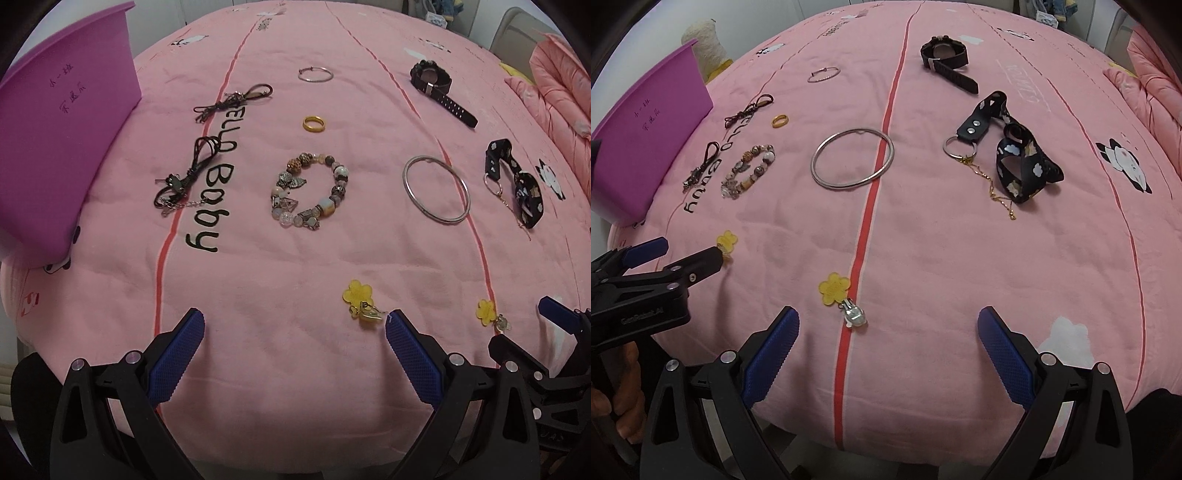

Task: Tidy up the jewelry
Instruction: 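Close the left tool on one yellow flower charm while the right tool grasps the other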

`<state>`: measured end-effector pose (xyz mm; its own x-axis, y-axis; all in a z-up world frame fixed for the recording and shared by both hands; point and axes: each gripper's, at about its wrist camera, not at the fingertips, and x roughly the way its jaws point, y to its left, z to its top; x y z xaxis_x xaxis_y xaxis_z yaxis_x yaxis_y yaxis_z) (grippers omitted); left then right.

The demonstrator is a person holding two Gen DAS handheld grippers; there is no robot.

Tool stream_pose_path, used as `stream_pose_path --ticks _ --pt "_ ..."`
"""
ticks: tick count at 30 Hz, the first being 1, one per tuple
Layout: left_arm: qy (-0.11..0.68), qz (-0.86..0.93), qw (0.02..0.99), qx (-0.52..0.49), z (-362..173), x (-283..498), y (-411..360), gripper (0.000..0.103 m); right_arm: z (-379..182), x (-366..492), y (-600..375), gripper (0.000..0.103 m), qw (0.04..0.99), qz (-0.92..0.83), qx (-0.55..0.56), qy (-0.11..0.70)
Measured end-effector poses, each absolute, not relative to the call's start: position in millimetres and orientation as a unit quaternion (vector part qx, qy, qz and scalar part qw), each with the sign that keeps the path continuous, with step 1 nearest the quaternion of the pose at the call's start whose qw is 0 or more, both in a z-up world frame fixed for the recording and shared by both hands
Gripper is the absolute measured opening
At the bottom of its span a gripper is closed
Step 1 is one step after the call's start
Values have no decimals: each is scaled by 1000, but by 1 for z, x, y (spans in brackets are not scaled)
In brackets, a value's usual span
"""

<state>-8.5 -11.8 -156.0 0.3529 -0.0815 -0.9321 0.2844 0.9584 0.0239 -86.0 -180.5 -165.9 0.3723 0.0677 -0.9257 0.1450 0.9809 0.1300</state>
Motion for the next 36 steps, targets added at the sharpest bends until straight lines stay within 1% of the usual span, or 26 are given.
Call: stream_pose_path --ticks 13,20,23,24,27,28,29,30,32,33,34,35,36 --pt "554 -112 817 115 -179 -3 -28 97 -178 -77 -180 93 823 -21 74 563" --pt "532 -111 830 123 -181 -8 -29 97 -183 -75 -172 93 825 -25 45 563" --pt "530 -113 832 120 -180 -9 -28 97 -183 -76 -171 91 826 -25 42 561" --pt "531 -115 832 116 -179 -9 -27 96 -183 -76 -170 87 827 -23 42 561" --pt "530 -120 832 114 -176 -11 -26 91 -182 -79 -167 78 829 -17 38 558" --pt "529 -121 832 116 -175 -12 -27 88 -181 -80 -165 75 830 -14 34 557" --pt "527 -124 832 119 -173 -13 -28 82 -181 -80 -164 73 830 -13 33 557" --pt "525 -127 833 121 -172 -14 -30 79 -180 -81 -163 70 830 -11 31 556" --pt "520 -136 834 125 -168 -17 -34 62 -178 -81 -162 63 831 -6 32 555" --pt "518 -141 834 126 -167 -19 -36 58 -177 -82 -161 58 832 -4 33 554" --pt "518 -144 834 126 -167 -19 -37 52 -176 -82 -161 51 832 -2 33 553" --pt "517 -147 834 126 -166 -20 -38 48 -175 -82 -160 48 833 2 32 553" --pt "517 -149 834 123 -166 -19 -37 45 -174 -83 -159 42 833 3 30 552"
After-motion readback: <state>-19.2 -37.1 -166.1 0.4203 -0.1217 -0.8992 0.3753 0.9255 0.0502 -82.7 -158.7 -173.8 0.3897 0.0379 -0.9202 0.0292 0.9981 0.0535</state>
